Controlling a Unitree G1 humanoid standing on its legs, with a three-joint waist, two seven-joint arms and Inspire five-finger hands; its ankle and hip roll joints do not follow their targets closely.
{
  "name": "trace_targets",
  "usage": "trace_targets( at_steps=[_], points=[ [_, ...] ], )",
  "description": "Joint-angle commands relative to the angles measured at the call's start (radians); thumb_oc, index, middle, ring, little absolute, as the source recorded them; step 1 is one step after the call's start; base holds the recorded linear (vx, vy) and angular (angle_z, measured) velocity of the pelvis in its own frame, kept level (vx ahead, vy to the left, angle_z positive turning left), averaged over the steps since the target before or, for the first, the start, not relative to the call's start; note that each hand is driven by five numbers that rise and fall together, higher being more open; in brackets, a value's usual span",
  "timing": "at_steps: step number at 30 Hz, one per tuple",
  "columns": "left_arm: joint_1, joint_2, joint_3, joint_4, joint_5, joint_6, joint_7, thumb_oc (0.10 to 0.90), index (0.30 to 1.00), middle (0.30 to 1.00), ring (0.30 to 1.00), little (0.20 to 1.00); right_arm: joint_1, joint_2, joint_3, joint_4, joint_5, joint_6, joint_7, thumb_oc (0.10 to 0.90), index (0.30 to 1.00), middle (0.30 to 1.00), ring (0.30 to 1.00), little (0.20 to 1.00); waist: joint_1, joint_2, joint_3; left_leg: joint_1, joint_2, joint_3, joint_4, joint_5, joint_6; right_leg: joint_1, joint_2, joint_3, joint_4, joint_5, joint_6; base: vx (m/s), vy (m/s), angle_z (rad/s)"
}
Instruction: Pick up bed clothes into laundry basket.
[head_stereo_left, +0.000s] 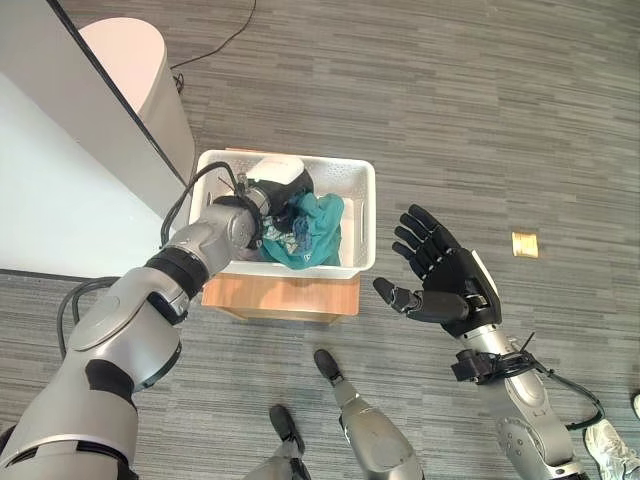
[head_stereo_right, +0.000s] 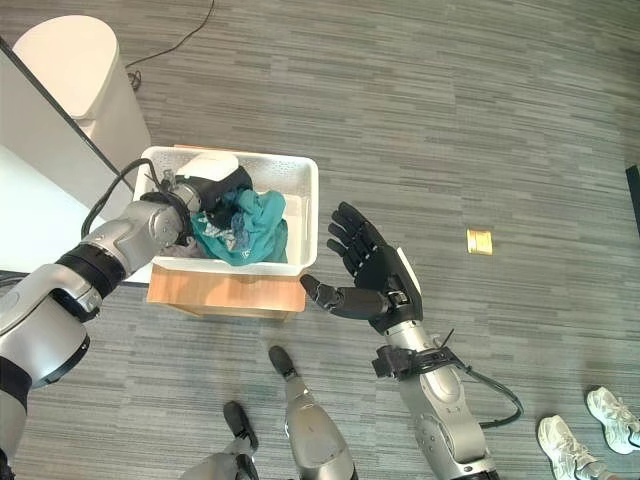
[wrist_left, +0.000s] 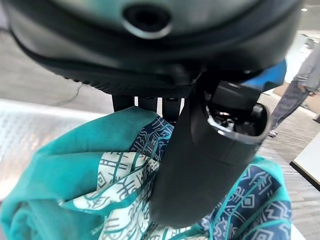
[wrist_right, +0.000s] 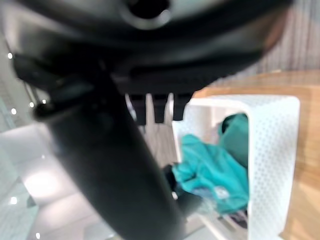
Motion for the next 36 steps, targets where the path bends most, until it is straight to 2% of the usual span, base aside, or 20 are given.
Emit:
trace_targets(
  at_steps=[1, 7, 8, 9, 15, 22, 23, 27, 28, 29, 30, 31, 32, 33, 34, 35, 36],
  points=[
    [-0.237, 0.047, -0.001, 0.023, 0.016, -0.051, 0.117, 0.400, 0.300, 0.300, 0.300, 0.300, -0.024, -0.038, -0.073, -0.139, 0.039, -0.119, 0.050, 0.800, 0.900, 0.900, 0.900, 0.900, 0.023, 0.004, -0.063, -0.011, 0.049, -0.053, 0.001, -0.010, -0.033, 0.041, -0.080, -0.025, 0.076, -0.183, 0.135, 0.00, 0.000, 0.00],
    [-0.275, 0.057, -0.032, 0.038, 0.039, -0.059, 0.117, 0.400, 0.300, 0.300, 0.300, 0.300, -0.006, -0.045, -0.066, -0.143, 0.048, -0.107, 0.064, 0.800, 0.900, 0.900, 0.900, 0.900, 0.020, 0.014, -0.067, -0.008, 0.052, -0.052, 0.001, -0.012, -0.036, 0.045, -0.082, -0.029, 0.072, -0.187, 0.136, 0.00, 0.000, 0.00],
    [-0.274, 0.060, -0.036, 0.041, 0.048, -0.058, 0.114, 0.458, 0.387, 0.387, 0.387, 0.387, -0.002, -0.045, -0.069, -0.145, 0.049, -0.107, 0.066, 0.800, 0.900, 0.900, 0.900, 0.900, 0.021, 0.015, -0.068, -0.008, 0.052, -0.052, 0.001, -0.013, -0.036, 0.045, -0.082, -0.029, 0.071, -0.188, 0.136, 0.00, 0.000, 0.00],
    [-0.272, 0.058, -0.036, 0.048, 0.052, -0.055, 0.114, 0.800, 0.900, 0.900, 0.900, 0.900, 0.001, -0.045, -0.070, -0.145, 0.051, -0.107, 0.067, 0.800, 0.900, 0.900, 0.900, 0.900, 0.022, 0.016, -0.068, -0.009, 0.052, -0.053, 0.001, -0.013, -0.036, 0.047, -0.083, -0.029, 0.070, -0.188, 0.135, 0.00, 0.000, 0.00],
    [-0.277, 0.068, -0.046, -0.002, 0.070, -0.060, 0.113, 0.800, 0.900, 0.900, 0.900, 0.900, 0.005, -0.049, -0.070, -0.139, 0.058, -0.104, 0.068, 0.800, 0.900, 0.900, 0.900, 0.900, 0.031, 0.022, -0.071, -0.005, 0.052, -0.060, 0.001, -0.014, -0.036, 0.056, -0.084, -0.036, 0.063, -0.191, 0.135, 0.00, 0.000, 0.00],
    [-0.314, 0.124, -0.113, -0.244, 0.082, -0.090, 0.081, 0.800, 0.900, 0.900, 0.900, 0.900, -0.008, -0.056, -0.074, -0.128, 0.037, -0.098, 0.061, 0.800, 0.900, 0.900, 0.900, 0.900, 0.061, 0.041, -0.078, 0.003, 0.047, -0.085, 0.001, -0.014, -0.034, 0.081, -0.092, -0.055, 0.060, -0.200, 0.133, 0.00, -0.016, 0.07],
    [-0.322, 0.145, -0.124, -0.329, 0.080, -0.106, 0.078, 0.800, 0.900, 0.900, 0.900, 0.900, -0.002, -0.058, -0.081, -0.128, 0.033, -0.095, 0.064, 0.800, 0.900, 0.900, 0.900, 0.900, 0.073, 0.046, -0.082, 0.004, 0.047, -0.094, 0.001, -0.013, -0.035, 0.087, -0.094, -0.063, 0.059, -0.204, 0.132, -0.01, -0.028, 0.14],
    [-0.303, 0.182, -0.092, -0.475, 0.025, -0.124, 0.066, 0.800, 0.900, 0.900, 0.900, 0.900, 0.002, -0.057, -0.087, -0.134, 0.015, -0.092, 0.066, 0.800, 0.900, 0.900, 0.900, 0.900, 0.090, 0.051, -0.089, 0.008, 0.043, -0.115, 0.001, -0.010, -0.035, 0.107, -0.099, -0.084, 0.054, -0.207, 0.129, -0.01, -0.028, 0.21],
    [-0.281, 0.192, -0.065, -0.512, -0.015, -0.128, 0.061, 0.800, 0.900, 0.900, 0.900, 0.900, 0.003, -0.054, -0.087, -0.133, 0.011, -0.089, 0.067, 0.800, 0.900, 0.900, 0.900, 0.900, 0.097, 0.052, -0.092, 0.008, 0.043, -0.122, 0.001, -0.009, -0.035, 0.113, -0.101, -0.089, 0.053, -0.208, 0.128, 0.01, -0.033, 0.32],
    [-0.183, 0.209, 0.059, -0.567, -0.187, -0.131, 0.048, 0.800, 0.900, 0.900, 0.900, 0.900, 0.006, -0.044, -0.088, -0.137, -0.007, -0.082, 0.067, 0.800, 0.900, 0.900, 0.900, 0.900, 0.112, 0.053, -0.099, 0.019, 0.040, -0.136, 0.001, -0.012, -0.034, 0.132, -0.107, -0.107, 0.050, -0.215, 0.126, 0.00, -0.028, 0.31],
    [-0.178, 0.212, 0.065, -0.571, -0.188, -0.129, 0.046, 0.800, 0.900, 0.900, 0.900, 0.900, 0.007, -0.048, -0.086, -0.138, -0.007, -0.082, 0.067, 0.800, 0.900, 0.900, 0.900, 0.900, 0.110, 0.056, -0.102, 0.014, 0.040, -0.136, 0.001, -0.007, -0.035, 0.128, -0.106, -0.106, 0.049, -0.210, 0.125, 0.02, -0.035, 0.27],
    [-0.075, 0.199, 0.171, -0.605, -0.379, -0.147, 0.047, 0.800, 0.900, 0.900, 0.900, 0.900, 0.011, -0.036, -0.082, -0.135, -0.020, -0.073, 0.063, 0.800, 0.900, 0.900, 0.900, 0.900, 0.127, 0.055, -0.112, 0.025, 0.038, -0.146, 0.001, -0.010, -0.034, 0.148, -0.111, -0.117, 0.049, -0.218, 0.123, 0.00, -0.025, 0.25],
    [-0.072, 0.201, 0.175, -0.608, -0.379, -0.146, 0.046, 0.800, 0.900, 0.900, 0.900, 0.900, 0.011, -0.038, -0.080, -0.136, -0.020, -0.073, 0.063, 0.800, 0.900, 0.900, 0.900, 0.900, 0.125, 0.056, -0.114, 0.022, 0.038, -0.146, 0.001, -0.006, -0.035, 0.145, -0.111, -0.117, 0.048, -0.214, 0.122, 0.01, -0.030, 0.23],
    [0.015, 0.178, 0.267, -0.639, -0.481, -0.169, 0.069, 0.800, 0.900, 0.900, 0.900, 0.900, 0.012, -0.031, -0.075, -0.134, -0.027, -0.073, 0.057, 0.800, 0.900, 0.900, 0.900, 0.900, 0.133, 0.055, -0.120, 0.026, 0.036, -0.153, 0.001, -0.007, -0.034, 0.153, -0.113, -0.123, 0.049, -0.217, 0.119, -0.02, -0.030, 0.29],
    [0.212, 0.066, 0.438, -0.707, -0.639, -0.199, 0.084, 0.800, 0.900, 0.900, 0.900, 0.900, 0.005, -0.009, -0.063, -0.130, -0.032, -0.075, 0.042, 0.800, 0.900, 0.900, 0.900, 0.900, 0.152, 0.047, -0.129, 0.029, 0.034, -0.172, 0.001, -0.006, -0.033, 0.164, -0.114, -0.132, 0.056, -0.226, 0.109, -0.01, -0.020, 0.25],
    [0.308, -0.010, 0.496, -0.737, -0.723, -0.203, 0.066, 0.800, 0.900, 0.900, 0.900, 0.900, 0.003, -0.006, -0.058, -0.129, -0.032, -0.075, 0.037, 0.800, 0.900, 0.900, 0.900, 0.900, 0.153, 0.045, -0.132, 0.037, 0.033, -0.181, 0.001, -0.010, -0.032, 0.173, -0.114, -0.135, 0.065, -0.238, 0.105, -0.02, -0.012, 0.24],
    [0.311, -0.010, 0.498, -0.739, -0.723, -0.202, 0.065, 0.800, 0.900, 0.900, 0.900, 0.900, 0.004, -0.008, -0.057, -0.130, -0.032, -0.075, 0.037, 0.800, 0.900, 0.900, 0.900, 0.900, 0.152, 0.047, -0.135, 0.033, 0.033, -0.180, 0.001, -0.007, -0.032, 0.170, -0.113, -0.135, 0.064, -0.235, 0.105, -0.01, 0.000, 0.17]
  ],
)
